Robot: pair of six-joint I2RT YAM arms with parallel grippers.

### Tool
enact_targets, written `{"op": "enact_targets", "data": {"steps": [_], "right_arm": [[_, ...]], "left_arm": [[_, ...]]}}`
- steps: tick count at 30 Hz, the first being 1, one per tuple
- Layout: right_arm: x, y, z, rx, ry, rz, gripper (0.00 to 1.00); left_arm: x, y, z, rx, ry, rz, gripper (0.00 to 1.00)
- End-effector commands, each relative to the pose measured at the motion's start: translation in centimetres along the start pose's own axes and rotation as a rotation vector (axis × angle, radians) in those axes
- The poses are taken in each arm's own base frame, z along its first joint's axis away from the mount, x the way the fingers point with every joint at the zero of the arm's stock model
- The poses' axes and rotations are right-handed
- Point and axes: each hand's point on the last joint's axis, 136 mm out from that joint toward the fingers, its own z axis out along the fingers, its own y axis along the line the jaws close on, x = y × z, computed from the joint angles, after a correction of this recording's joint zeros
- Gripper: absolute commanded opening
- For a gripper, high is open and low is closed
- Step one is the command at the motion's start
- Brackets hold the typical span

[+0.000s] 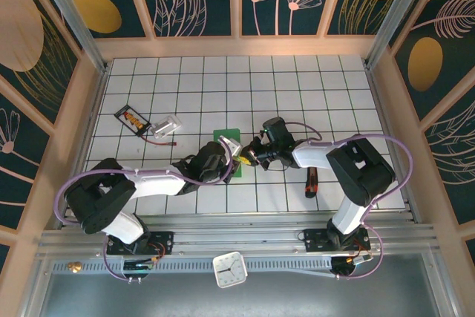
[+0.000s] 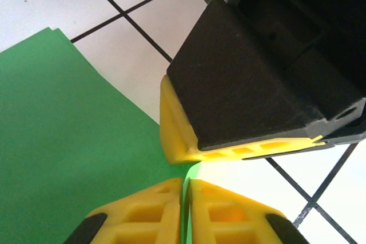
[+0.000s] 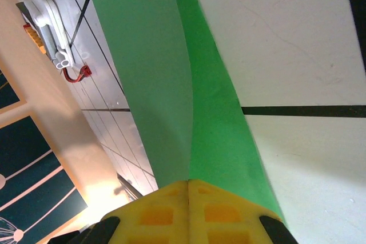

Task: Fold a paper plane with a square sheet of paper (pick it up from the middle)
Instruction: Fold the triangle a second time at the center of the table.

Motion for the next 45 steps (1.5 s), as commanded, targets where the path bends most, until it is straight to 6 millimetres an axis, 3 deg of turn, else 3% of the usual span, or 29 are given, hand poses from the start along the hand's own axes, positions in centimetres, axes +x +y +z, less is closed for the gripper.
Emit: {"op": "enact_targets", "data": {"steps": [1, 4, 9, 13, 17, 21, 27, 29, 35, 45], "right_arm": [[-0.3, -0.7, 0.0, 0.003, 0.000, 0.029, 0.00], [-0.4, -0.8, -0.2, 0.002, -0.007, 0.034, 0.02], [-1.2, -0.6, -1.4, -0.010, -0.040, 0.021, 0.15], [-2.0, -0.5, -3.5, 0.012, -0.109, -0.043, 0.24], [-4.3, -0.5, -6.8, 0.038, -0.231, -0.121, 0.30], [-5.2, 1.0, -7.8, 0.021, -0.273, -0.235, 0.36], [-5.8, 2.9, -6.7, 0.003, -0.239, -0.348, 0.42], [-5.7, 2.9, -5.9, 0.008, -0.217, -0.368, 0.38], [-5.2, 2.4, -3.2, -0.005, -0.145, -0.374, 0.23], [-5.3, -0.6, -0.7, 0.051, -0.095, -0.385, 0.18]], "left_arm": [[-0.1, -0.8, 0.2, 0.033, 0.005, 0.007, 0.09], [0.1, -1.1, 0.3, 0.056, 0.005, 0.011, 0.04], [0.1, -2.5, 0.4, 0.136, -0.001, 0.030, 0.00], [-0.6, -4.0, 0.3, 0.220, -0.025, 0.039, 0.00], [-1.6, -5.5, 0.2, 0.302, -0.050, 0.041, 0.00], [-1.5, -6.5, -0.2, 0.370, -0.063, 0.033, 0.00], [0.1, -6.1, -0.4, 0.363, -0.052, 0.007, 0.00], [0.6, -5.8, -0.3, 0.356, -0.043, -0.006, 0.00], [1.3, -5.6, -0.3, 0.352, -0.033, -0.042, 0.00], [1.7, -5.3, -0.3, 0.341, -0.027, -0.063, 0.00]]}}
